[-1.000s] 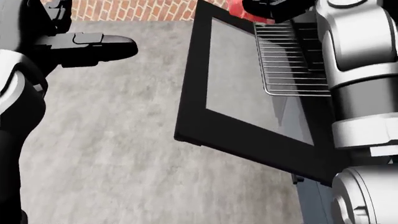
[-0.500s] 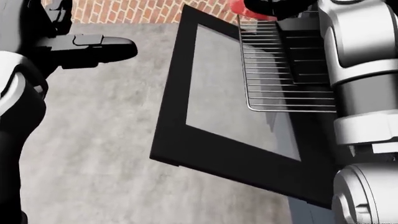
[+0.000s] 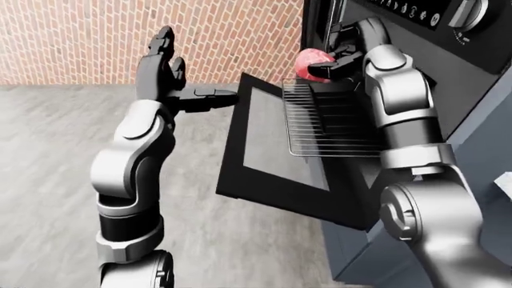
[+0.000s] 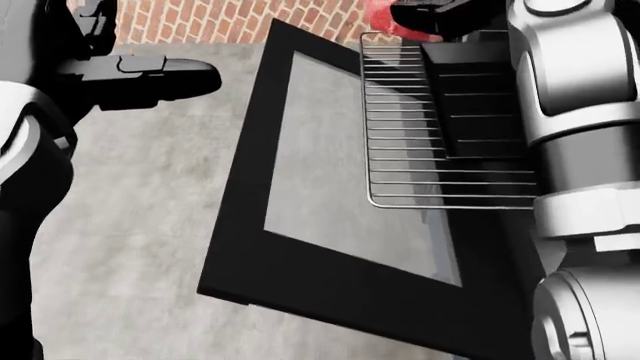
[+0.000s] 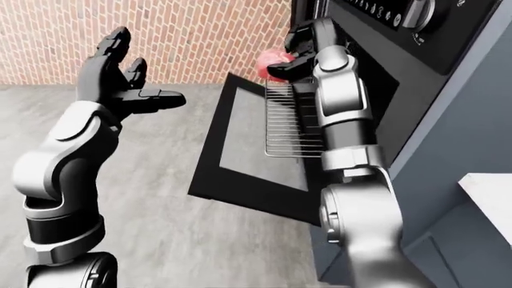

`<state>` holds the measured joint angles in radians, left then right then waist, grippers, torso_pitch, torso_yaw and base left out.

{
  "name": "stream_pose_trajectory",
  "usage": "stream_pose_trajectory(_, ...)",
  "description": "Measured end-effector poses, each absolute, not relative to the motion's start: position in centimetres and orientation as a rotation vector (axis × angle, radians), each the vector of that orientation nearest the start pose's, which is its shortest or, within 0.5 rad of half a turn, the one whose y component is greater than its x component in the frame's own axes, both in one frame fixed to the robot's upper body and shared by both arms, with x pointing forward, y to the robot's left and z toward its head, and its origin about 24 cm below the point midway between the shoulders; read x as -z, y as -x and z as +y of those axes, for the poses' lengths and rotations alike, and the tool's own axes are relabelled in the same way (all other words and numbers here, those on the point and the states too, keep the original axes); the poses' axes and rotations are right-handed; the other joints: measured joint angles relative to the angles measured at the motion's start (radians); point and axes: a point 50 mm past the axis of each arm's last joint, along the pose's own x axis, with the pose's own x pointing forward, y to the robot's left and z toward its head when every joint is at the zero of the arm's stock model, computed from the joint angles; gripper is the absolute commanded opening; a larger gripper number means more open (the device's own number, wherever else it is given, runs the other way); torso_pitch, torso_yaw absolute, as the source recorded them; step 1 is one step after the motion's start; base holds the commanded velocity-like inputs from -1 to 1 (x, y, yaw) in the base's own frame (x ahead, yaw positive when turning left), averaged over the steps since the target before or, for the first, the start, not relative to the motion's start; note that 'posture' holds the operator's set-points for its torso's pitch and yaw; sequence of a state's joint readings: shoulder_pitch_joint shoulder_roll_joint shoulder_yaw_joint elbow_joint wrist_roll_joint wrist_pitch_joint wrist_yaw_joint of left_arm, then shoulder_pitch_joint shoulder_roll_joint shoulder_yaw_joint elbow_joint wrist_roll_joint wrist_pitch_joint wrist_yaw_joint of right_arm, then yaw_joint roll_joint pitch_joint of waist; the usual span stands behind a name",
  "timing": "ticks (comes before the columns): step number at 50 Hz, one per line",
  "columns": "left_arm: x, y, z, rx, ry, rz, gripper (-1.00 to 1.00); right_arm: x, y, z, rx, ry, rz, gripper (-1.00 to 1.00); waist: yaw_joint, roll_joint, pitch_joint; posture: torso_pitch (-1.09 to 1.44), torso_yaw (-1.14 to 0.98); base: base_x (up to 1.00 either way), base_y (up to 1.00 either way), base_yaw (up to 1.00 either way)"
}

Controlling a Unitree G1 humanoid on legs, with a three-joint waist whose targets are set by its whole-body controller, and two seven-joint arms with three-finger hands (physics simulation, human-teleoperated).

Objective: Place the steak on the rack of the oven.

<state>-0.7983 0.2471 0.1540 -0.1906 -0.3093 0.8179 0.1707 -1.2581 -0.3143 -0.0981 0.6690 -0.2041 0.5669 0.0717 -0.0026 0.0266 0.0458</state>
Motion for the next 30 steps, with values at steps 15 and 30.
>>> stream_pose_trajectory(15,-25.6,-33.3,16.6,-0.028,0.052,-0.175,1.00,-29.0,-41.1,-16.0,0.062,0.367,-0.056,-1.00,0.013,-0.033,-0.015,0.00,0.00,0.10,-0.08,0.00)
stream_pose_trajectory(30,-25.7,-33.3,15.9,0.005,0.055,-0.186,1.00,-29.0,-41.1,-16.9,0.099,0.370,-0.037,-1.00,-0.013,0.031,0.002,0.00,0.00,0.19,-0.01,0.00)
